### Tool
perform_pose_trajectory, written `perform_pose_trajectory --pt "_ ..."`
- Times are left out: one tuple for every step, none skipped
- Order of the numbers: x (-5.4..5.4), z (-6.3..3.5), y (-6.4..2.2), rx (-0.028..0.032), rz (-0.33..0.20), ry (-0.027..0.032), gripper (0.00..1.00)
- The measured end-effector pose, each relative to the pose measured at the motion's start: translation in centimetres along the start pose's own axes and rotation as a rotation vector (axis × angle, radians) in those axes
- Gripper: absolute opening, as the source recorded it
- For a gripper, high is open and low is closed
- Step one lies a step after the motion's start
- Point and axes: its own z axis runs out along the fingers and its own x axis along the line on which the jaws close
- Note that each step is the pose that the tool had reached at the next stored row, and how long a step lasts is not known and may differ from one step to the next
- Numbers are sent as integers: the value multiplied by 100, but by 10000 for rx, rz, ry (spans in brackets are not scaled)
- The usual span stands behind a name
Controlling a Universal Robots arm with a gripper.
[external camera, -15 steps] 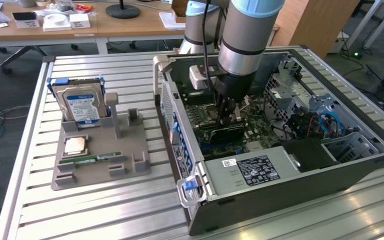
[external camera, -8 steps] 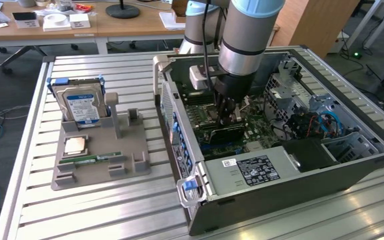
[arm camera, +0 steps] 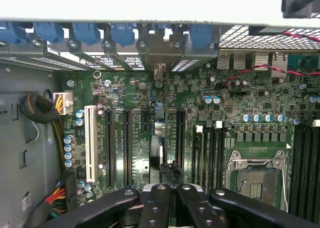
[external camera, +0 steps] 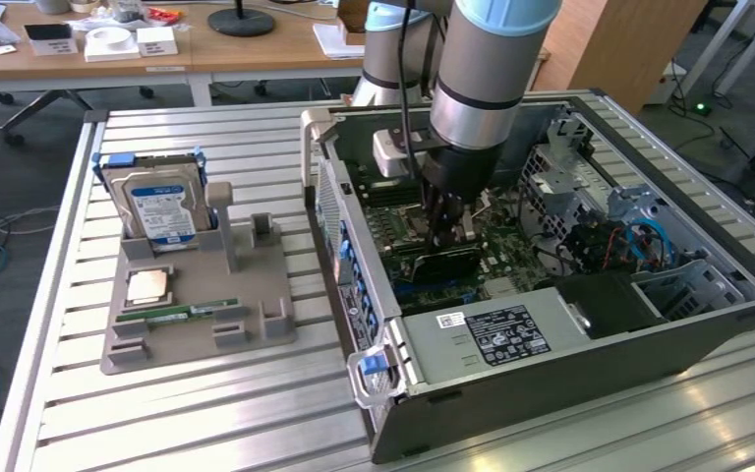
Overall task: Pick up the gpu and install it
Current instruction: 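Press down on the gpu until it lock into place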
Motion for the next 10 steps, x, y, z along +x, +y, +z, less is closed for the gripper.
perform_pose_trajectory --pt "1 7 0 0 0 0 11" --pt "1 9 0 -2 -1 5 11" --pt "1 9 1 -3 0 5 11" --pt "1 9 0 -3 -1 5 11" --pt "1 10 0 -2 0 4 11" --pt "1 13 0 -2 -1 4 11" --pt "2 17 0 -1 -1 4 11" --pt "3 20 0 -2 -1 5 11" --pt "3 21 1 -3 -1 5 11" --pt "3 21 1 -3 -1 5 11"
